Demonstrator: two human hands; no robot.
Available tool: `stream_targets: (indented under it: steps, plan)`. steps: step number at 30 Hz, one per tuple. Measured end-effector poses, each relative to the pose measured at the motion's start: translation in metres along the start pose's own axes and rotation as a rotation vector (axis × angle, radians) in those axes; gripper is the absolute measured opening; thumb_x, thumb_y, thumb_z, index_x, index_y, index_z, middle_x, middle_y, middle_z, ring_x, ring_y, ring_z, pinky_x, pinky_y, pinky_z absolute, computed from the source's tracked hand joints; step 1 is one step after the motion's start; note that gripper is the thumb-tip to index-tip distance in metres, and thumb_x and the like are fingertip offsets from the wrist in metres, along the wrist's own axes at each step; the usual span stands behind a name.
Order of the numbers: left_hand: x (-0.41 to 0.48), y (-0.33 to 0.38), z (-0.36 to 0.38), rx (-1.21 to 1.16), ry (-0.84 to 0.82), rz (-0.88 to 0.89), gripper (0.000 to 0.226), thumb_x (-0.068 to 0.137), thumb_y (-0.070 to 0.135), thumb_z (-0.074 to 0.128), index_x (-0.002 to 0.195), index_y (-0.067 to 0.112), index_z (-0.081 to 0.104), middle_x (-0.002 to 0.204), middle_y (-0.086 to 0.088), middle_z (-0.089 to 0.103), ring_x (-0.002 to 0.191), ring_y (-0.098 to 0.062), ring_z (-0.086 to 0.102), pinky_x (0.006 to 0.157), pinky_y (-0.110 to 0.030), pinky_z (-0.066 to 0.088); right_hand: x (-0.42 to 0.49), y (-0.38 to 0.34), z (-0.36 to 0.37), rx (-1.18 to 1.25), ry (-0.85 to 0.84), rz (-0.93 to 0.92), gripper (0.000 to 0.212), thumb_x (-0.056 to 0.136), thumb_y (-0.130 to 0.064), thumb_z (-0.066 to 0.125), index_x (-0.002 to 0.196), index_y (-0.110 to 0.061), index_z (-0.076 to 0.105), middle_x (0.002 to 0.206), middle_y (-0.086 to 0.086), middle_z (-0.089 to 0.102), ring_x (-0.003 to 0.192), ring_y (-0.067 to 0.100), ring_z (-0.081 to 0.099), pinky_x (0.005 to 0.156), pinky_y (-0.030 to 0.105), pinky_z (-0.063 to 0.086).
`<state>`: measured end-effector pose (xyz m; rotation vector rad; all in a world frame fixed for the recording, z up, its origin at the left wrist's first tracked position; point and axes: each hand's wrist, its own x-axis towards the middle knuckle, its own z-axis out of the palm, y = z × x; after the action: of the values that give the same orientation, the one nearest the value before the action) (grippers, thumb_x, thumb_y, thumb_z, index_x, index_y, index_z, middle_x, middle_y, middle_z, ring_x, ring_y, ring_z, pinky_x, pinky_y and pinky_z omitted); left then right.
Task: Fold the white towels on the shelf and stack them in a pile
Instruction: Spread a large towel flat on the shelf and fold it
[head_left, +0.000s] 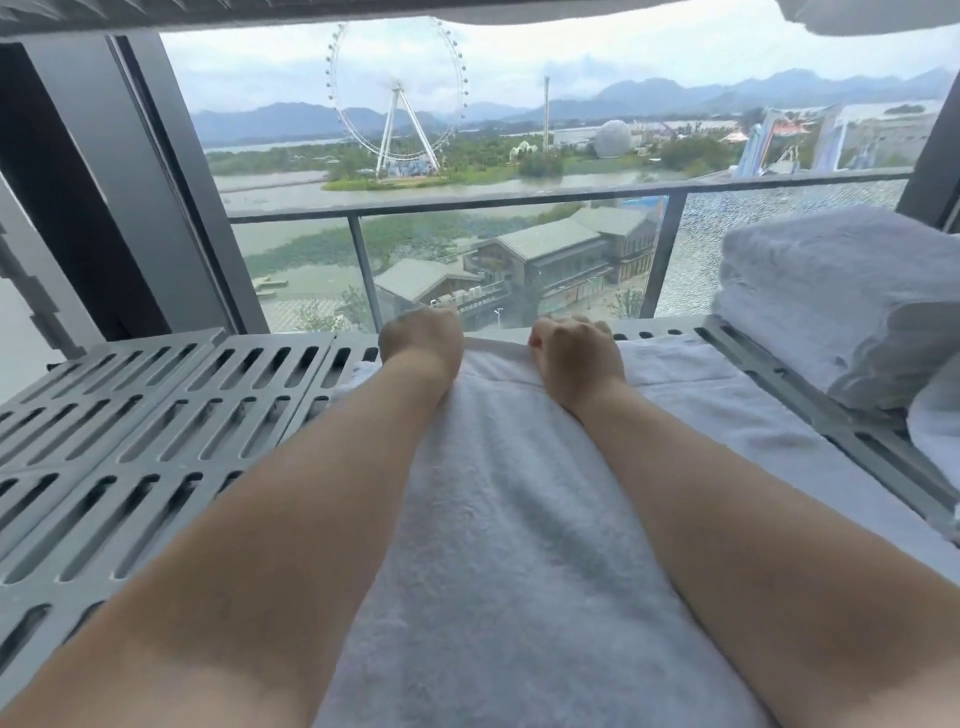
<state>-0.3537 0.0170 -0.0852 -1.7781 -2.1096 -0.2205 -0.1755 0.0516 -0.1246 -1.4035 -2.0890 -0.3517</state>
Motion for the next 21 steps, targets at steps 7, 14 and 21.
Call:
stream_targets:
  steps: [7, 14, 21]
  plan:
    - [-0.013, -0.003, 0.030, -0.091, 0.148, -0.070, 0.028, 0.092, 0.001, 0.048, 0.109, 0.015, 0.065, 0.105, -0.009, 0.062, 0.094, -0.028, 0.059, 0.074, -0.038, 0.051, 0.003, 0.010, -0.004, 0.068, -0.177, 0.125, 0.020, 0.094, -0.025, 0.052, 0.102, -0.021, 0.070, 0.105, 0.003, 0.066, 0.102, 0.026, 0.058, 0.094, 0.039, 0.040]
    - [-0.015, 0.001, 0.026, -0.004, 0.099, -0.012, 0.015, 0.096, 0.018, 0.061, 0.102, 0.016, 0.074, 0.101, -0.004, 0.063, 0.091, -0.024, 0.060, 0.063, -0.034, 0.044, 0.022, 0.045, -0.038, 0.124, -0.212, -0.044, 0.014, 0.093, -0.022, 0.057, 0.097, -0.016, 0.069, 0.101, 0.005, 0.068, 0.095, 0.026, 0.062, 0.075, 0.031, 0.044]
    - [-0.019, 0.002, 0.027, 0.006, 0.128, -0.022, 0.013, 0.095, 0.012, 0.057, 0.096, 0.018, 0.069, 0.082, -0.001, 0.064, 0.066, -0.021, 0.050, 0.053, -0.030, 0.036, 0.025, 0.062, -0.007, 0.065, -0.224, -0.004, 0.013, 0.092, -0.028, 0.061, 0.096, -0.022, 0.071, 0.103, 0.002, 0.066, 0.099, 0.027, 0.062, 0.091, 0.036, 0.045]
